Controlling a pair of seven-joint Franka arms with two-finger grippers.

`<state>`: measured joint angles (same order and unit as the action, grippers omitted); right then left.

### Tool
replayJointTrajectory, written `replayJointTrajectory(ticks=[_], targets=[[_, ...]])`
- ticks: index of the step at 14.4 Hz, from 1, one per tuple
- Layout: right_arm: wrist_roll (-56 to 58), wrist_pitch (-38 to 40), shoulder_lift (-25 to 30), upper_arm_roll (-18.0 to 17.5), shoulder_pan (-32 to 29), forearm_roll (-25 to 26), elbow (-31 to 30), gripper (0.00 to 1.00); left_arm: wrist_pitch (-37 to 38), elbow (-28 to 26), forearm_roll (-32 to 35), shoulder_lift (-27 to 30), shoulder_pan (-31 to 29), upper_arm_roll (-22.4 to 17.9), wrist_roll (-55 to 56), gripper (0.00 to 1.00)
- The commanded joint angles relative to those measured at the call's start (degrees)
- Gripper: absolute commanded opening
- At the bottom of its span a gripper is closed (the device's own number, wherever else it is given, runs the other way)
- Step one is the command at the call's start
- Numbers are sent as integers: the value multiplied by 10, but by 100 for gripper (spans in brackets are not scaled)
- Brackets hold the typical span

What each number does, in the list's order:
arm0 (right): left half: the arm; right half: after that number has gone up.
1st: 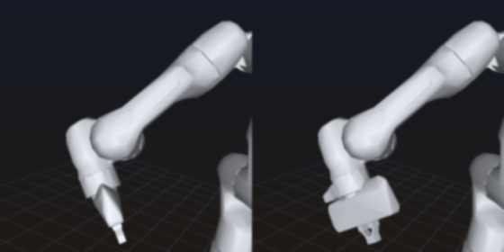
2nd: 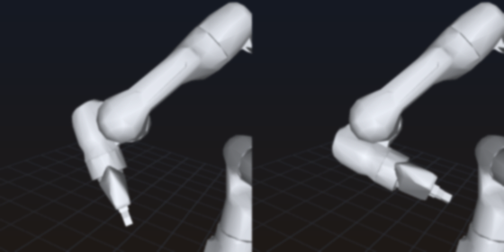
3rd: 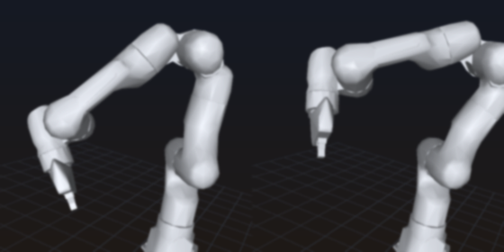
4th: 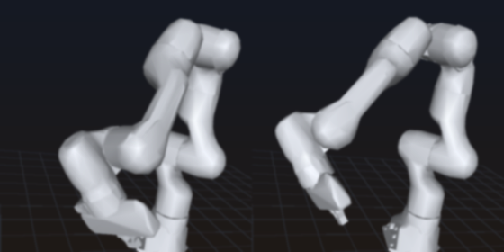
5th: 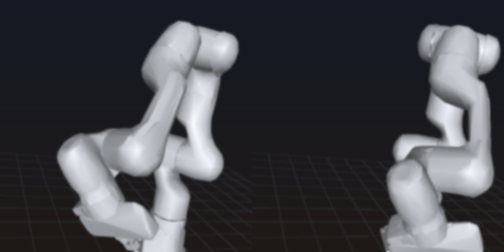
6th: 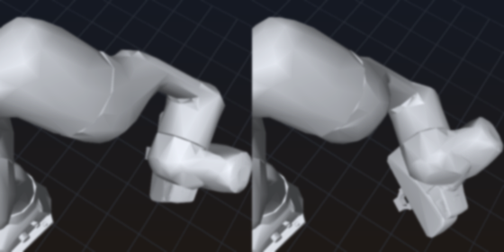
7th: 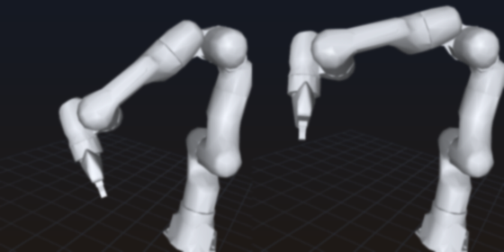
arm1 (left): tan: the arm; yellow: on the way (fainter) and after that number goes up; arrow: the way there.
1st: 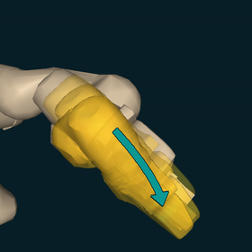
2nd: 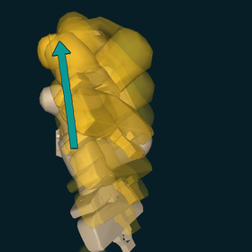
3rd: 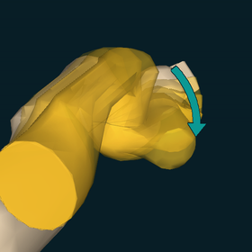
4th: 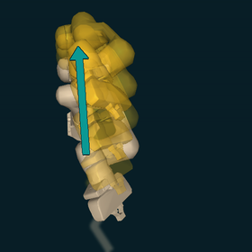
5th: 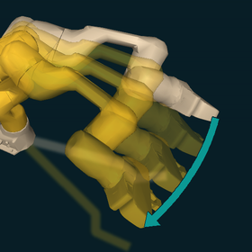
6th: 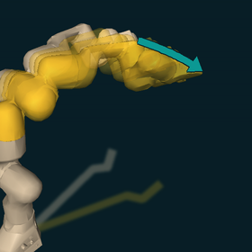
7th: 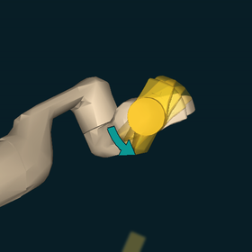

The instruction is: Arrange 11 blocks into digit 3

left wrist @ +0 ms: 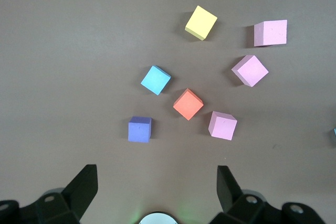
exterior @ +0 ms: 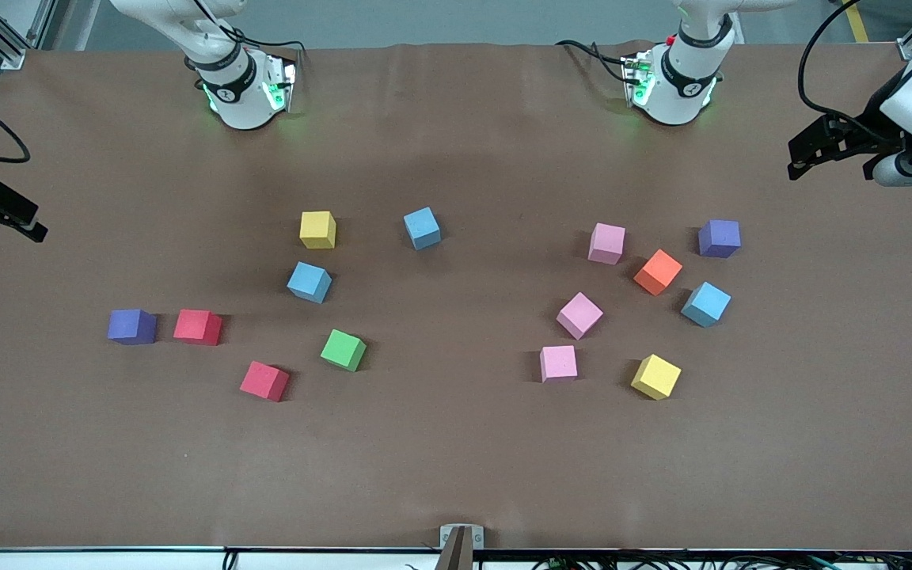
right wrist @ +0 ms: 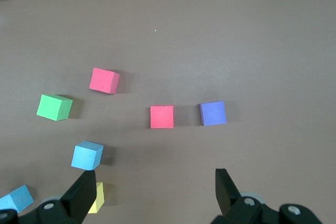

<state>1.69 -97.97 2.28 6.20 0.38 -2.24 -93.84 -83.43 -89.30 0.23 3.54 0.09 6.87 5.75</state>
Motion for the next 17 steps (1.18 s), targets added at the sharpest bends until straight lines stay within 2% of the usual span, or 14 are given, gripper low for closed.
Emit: replayJointTrajectory(ticks=[1,4,7,10,13,15,17], targets=[[2,8,11,-2,-1,9,1,100,4,-3,-5,3,-3,1,-10,100],[3,8,10,-2,-2,9,1,100,6,6,-4,1,-4,-2,-8,100],[3,8,8,-2,0,9,1,100,5,21,-6,-28,6,3,-8,100],[0,5,-3,-2,1,8,0,100,-34,7,-10,-64,41,50,22,100],[1,-2,-48,-4,20,1,1,100,-144,-62,-17,-77,71,103,140,100],[-3,-6,-96,-3,47,1,24,100,-181,-76,-16,-110,101,135,229,100],[-5,-4,-123,-4,56,-25,30,100,-206,-75,-10,-152,149,145,315,100]])
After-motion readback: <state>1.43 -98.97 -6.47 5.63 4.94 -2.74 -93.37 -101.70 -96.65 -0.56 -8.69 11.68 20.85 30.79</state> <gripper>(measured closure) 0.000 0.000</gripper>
